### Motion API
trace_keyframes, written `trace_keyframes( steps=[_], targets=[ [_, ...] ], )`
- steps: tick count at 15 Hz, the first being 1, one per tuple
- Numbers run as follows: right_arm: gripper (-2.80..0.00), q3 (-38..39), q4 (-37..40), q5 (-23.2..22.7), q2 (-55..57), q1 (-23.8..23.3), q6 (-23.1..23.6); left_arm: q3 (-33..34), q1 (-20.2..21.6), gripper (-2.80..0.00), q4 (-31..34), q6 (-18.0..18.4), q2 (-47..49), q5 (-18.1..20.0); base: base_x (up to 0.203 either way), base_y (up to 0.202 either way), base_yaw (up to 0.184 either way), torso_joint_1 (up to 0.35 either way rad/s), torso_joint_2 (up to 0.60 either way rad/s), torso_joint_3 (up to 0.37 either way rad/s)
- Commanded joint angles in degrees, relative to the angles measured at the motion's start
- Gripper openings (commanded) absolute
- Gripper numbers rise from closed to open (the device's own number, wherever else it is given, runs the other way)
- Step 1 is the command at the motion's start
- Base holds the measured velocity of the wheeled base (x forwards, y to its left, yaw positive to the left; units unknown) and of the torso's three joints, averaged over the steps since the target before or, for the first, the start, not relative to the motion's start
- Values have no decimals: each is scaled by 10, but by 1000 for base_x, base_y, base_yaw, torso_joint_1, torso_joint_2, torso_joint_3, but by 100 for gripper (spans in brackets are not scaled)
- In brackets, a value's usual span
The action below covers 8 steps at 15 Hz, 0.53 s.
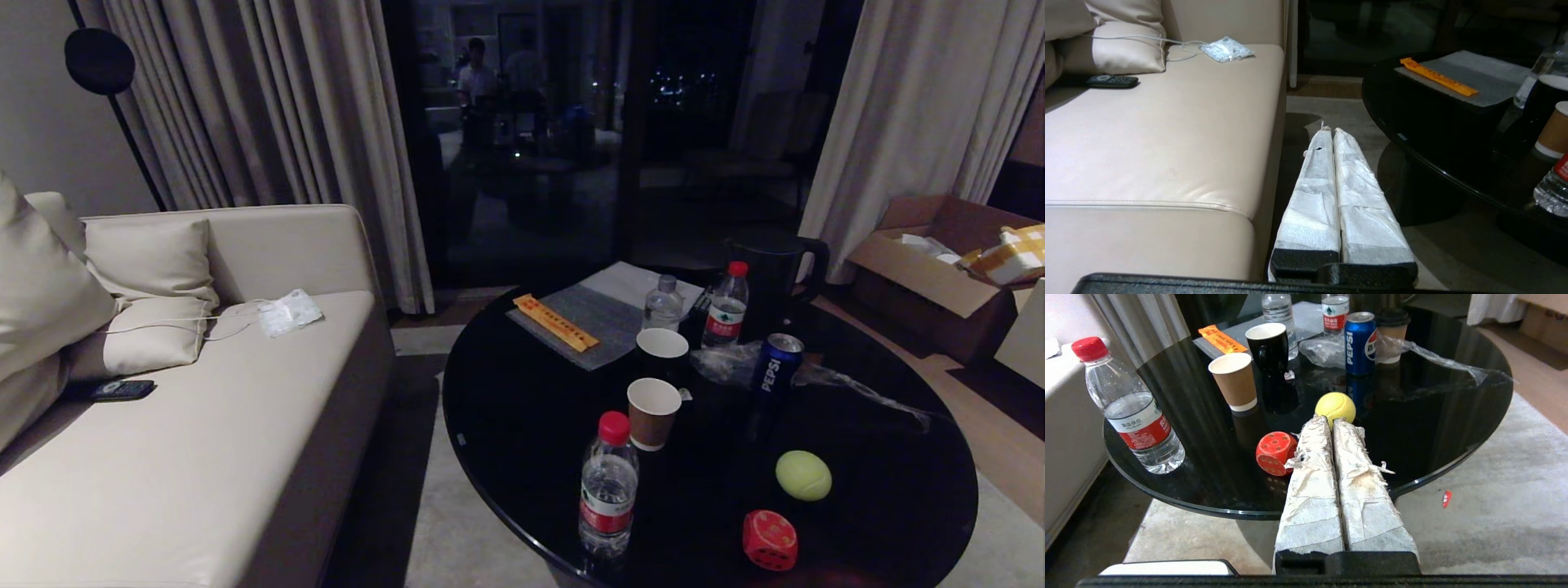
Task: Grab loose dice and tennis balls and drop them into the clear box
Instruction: Pick up toys out of the box
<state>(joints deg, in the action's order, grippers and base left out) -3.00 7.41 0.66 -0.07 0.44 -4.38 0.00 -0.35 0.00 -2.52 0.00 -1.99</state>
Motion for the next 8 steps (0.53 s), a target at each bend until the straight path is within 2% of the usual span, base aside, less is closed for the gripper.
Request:
trace_keyframes(
  steps=[1, 8],
  targets=[
    [-280, 0, 1, 0, 1, 0, 0, 1, 0, -280, 0, 0, 1, 1, 0, 0, 0, 0, 0, 0],
    [-280, 0, 1, 0, 1, 0, 0, 1, 0, -280, 0, 0, 1, -2, 0, 0, 0, 1, 0, -19]
  ],
)
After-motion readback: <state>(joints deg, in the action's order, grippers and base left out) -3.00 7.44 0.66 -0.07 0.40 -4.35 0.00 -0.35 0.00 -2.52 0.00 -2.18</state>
